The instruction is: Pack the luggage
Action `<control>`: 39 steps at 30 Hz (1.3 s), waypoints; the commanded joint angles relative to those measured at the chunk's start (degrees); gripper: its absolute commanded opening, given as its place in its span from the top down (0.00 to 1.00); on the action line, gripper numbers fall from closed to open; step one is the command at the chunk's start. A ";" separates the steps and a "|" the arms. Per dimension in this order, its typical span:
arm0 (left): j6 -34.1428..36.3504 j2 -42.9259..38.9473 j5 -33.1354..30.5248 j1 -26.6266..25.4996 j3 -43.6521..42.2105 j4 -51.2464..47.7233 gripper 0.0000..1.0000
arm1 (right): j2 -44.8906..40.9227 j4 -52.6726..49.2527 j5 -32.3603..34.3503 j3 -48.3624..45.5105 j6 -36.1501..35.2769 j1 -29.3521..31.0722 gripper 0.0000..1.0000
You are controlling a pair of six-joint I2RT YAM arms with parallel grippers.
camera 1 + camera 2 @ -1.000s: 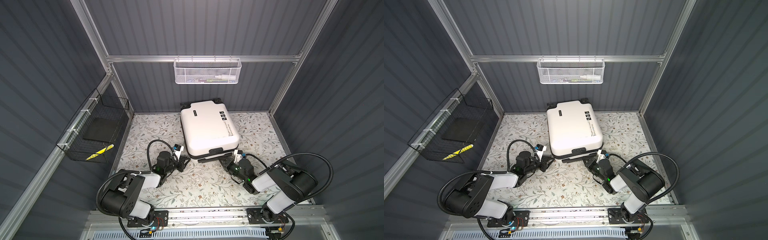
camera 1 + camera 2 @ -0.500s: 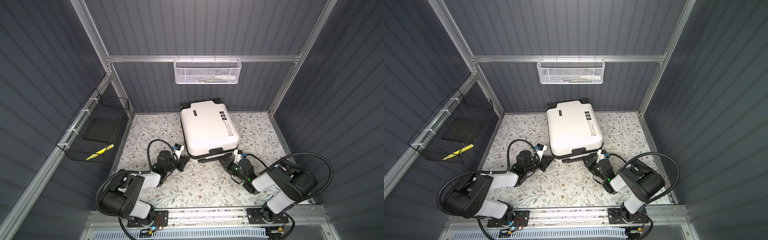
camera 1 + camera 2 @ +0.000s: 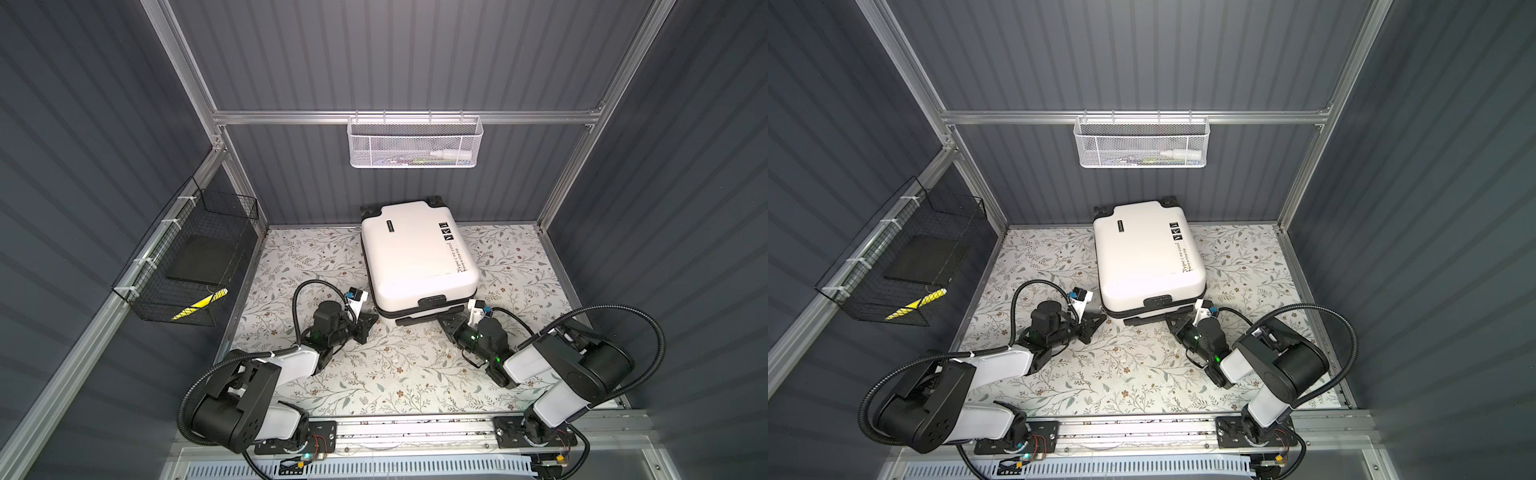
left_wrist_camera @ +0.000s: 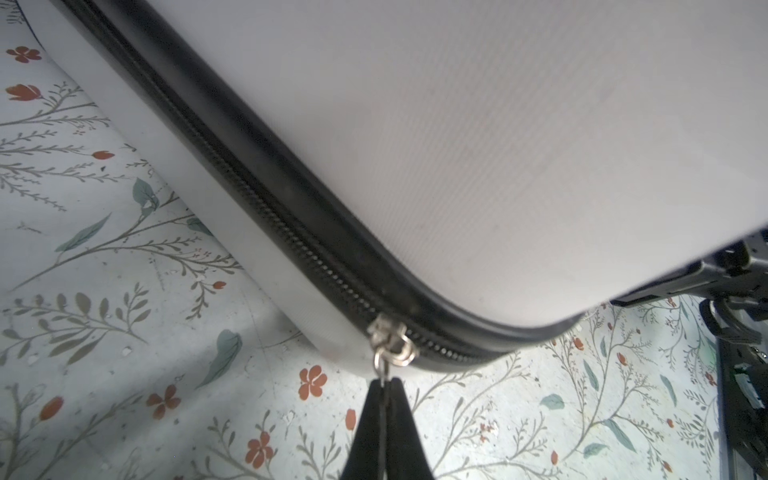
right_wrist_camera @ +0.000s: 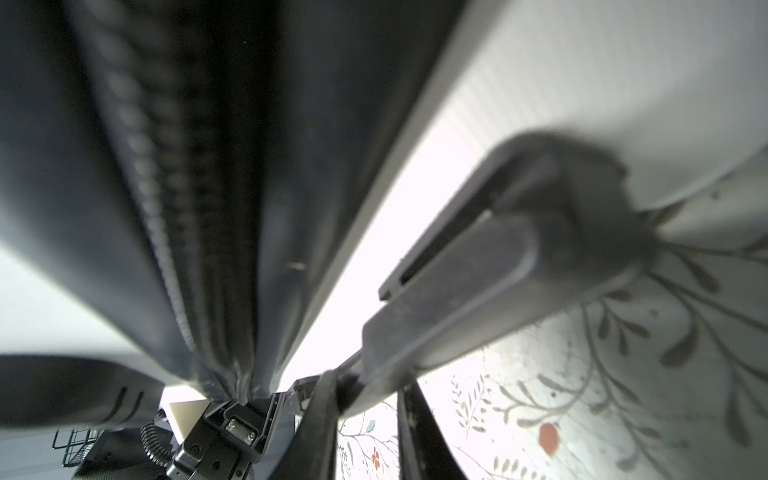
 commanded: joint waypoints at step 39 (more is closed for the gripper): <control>2.85 -11.99 -7.44 -18.03 2.28 -14.14 1.00 | 3.83 -2.51 -2.51 4.68 -4.87 1.72 1.00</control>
